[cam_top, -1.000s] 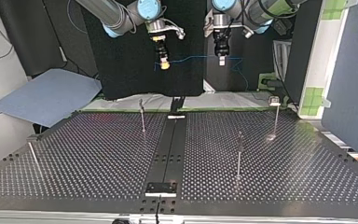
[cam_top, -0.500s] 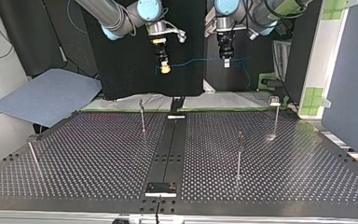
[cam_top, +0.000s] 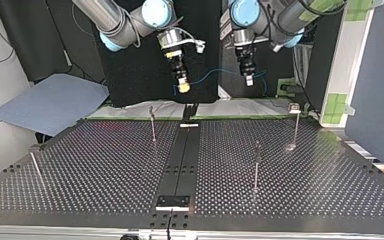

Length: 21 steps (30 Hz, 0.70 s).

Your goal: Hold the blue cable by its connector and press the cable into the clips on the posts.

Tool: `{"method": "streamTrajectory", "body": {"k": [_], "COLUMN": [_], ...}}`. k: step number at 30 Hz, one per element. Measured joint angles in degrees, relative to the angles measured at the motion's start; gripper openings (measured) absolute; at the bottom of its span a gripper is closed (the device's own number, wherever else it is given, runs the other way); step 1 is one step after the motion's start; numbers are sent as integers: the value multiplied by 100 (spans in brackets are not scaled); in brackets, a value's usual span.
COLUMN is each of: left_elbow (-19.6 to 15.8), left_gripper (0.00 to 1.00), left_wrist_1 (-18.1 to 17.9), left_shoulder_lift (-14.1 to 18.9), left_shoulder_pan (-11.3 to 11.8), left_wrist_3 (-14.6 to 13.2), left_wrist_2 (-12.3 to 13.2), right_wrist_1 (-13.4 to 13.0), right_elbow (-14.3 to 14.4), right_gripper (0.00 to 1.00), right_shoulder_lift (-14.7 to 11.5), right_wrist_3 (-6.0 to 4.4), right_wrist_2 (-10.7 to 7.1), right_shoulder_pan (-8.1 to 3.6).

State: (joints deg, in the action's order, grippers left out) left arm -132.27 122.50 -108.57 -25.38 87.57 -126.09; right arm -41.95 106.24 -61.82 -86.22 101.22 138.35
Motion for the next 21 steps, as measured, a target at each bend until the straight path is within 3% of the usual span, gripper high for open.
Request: {"method": "streamTrajectory", "body": {"k": [4, 10, 16, 21], "left_elbow": [45, 53, 136, 379], "left_gripper": [2, 2, 2, 2], "left_wrist_1": [229, 573, 906, 1195], "left_shoulder_lift": [231, 574, 906, 1127], "left_shoulder_pan": [184, 489, 590, 601], "left_wrist_3": [-22, 46, 112, 328], "left_wrist_2": [95, 361, 235, 332], "right_wrist_1": [235, 434, 536, 594], "right_elbow": [-218, -487, -685, -811], "right_gripper": [0, 0, 0, 0], "right_shoulder_lift": [-174, -227, -230, -230], "right_wrist_3": [6, 7, 13, 15], "right_wrist_2": [-8, -35, -62, -116], "right_shoulder_pan": [9, -16, -22, -22]}}
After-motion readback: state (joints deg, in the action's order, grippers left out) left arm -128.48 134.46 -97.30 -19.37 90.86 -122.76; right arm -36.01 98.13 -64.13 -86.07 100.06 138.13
